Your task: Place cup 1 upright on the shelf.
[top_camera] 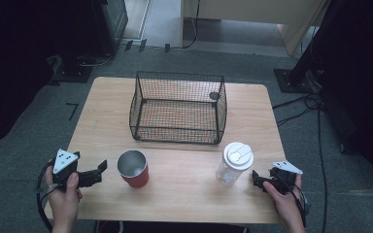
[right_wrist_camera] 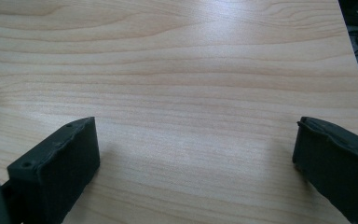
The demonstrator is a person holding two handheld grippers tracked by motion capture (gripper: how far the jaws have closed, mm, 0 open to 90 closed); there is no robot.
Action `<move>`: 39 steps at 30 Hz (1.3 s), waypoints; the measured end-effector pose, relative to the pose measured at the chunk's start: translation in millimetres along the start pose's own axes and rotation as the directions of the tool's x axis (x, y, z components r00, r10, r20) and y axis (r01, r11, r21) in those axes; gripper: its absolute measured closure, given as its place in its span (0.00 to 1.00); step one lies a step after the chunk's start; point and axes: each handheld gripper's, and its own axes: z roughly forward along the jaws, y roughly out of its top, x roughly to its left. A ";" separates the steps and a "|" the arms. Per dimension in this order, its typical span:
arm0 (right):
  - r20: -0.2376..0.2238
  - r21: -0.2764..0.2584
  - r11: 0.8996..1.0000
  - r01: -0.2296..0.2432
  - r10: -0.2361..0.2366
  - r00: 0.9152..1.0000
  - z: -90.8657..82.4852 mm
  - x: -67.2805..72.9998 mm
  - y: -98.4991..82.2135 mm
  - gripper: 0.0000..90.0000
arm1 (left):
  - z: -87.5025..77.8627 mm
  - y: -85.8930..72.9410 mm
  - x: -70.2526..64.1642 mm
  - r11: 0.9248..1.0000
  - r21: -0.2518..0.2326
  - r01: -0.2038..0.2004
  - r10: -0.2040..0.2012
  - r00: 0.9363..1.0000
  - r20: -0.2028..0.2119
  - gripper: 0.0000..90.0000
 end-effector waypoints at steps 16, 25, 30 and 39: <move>0.000 0.000 1.000 0.000 0.000 1.000 0.0 0.0 0.0 0.00 | -8.3 9.8 -31.0 0.997 -0.072 -0.005 0.013 0.994 0.108 0.00; 0.000 0.000 1.000 0.000 0.000 1.000 0.0 0.0 0.0 0.01 | -5.3 12.2 -46.2 0.997 -0.072 0.001 0.012 0.985 0.170 0.00; 0.000 0.000 1.000 0.000 0.000 1.000 0.0 0.0 0.0 0.00 | -0.8 11.2 -55.7 0.998 -0.062 -0.023 0.034 0.983 0.183 0.00; 0.000 0.000 1.000 0.000 0.000 1.000 0.0 0.0 0.0 0.00 | 10.2 4.5 -68.5 0.998 -0.049 -0.040 0.050 0.972 0.229 0.00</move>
